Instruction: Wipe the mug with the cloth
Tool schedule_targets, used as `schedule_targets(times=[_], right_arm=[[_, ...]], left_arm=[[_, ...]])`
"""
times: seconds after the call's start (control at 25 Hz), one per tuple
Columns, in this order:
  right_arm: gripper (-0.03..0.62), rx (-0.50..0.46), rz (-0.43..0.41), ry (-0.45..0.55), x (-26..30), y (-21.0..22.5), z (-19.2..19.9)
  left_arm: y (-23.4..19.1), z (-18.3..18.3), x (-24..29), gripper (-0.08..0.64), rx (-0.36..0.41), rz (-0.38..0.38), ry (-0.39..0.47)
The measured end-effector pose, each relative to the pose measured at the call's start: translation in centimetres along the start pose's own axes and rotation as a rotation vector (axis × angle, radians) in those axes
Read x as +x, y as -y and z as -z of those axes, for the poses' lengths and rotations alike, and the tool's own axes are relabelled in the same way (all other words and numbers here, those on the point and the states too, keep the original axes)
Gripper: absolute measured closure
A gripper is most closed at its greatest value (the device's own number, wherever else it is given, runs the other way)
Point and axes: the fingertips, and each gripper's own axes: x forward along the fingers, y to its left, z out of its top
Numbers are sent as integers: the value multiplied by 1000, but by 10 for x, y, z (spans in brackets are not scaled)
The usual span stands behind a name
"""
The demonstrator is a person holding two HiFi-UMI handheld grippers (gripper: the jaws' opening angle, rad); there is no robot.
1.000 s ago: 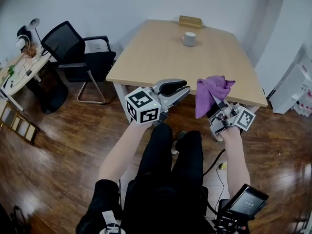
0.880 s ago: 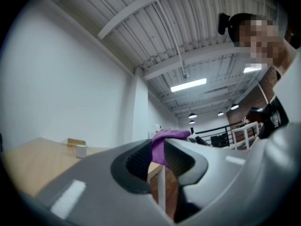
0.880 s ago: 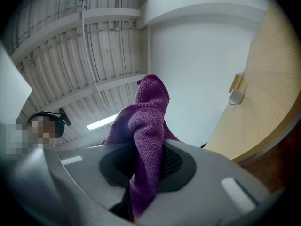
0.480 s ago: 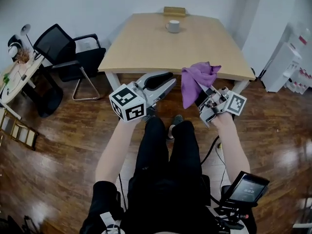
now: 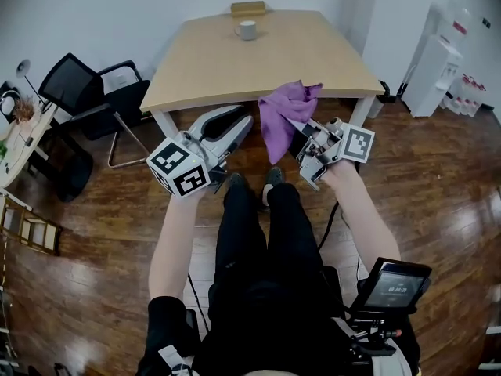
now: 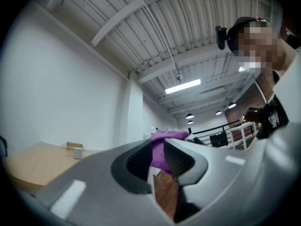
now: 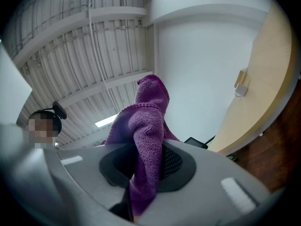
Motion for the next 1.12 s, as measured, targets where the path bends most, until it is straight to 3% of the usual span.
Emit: schedule_targets(times=[0.2,0.44,0.92,1.12], right_arm=[[529,-1,-28,-3,-32,-16,18],[529,-9,-31,2,-36,-32,27],[529,-201,-84,22,-48,-100,22],[529,-220,-94,42,-53,-104,21]], left_arm=[[39,15,-2,457,21,-17,-8],[52,14,-11,457,27,11,16],[81,-2,-14,457,43,57,60],[80,-5,-15,459,36,57,72]])
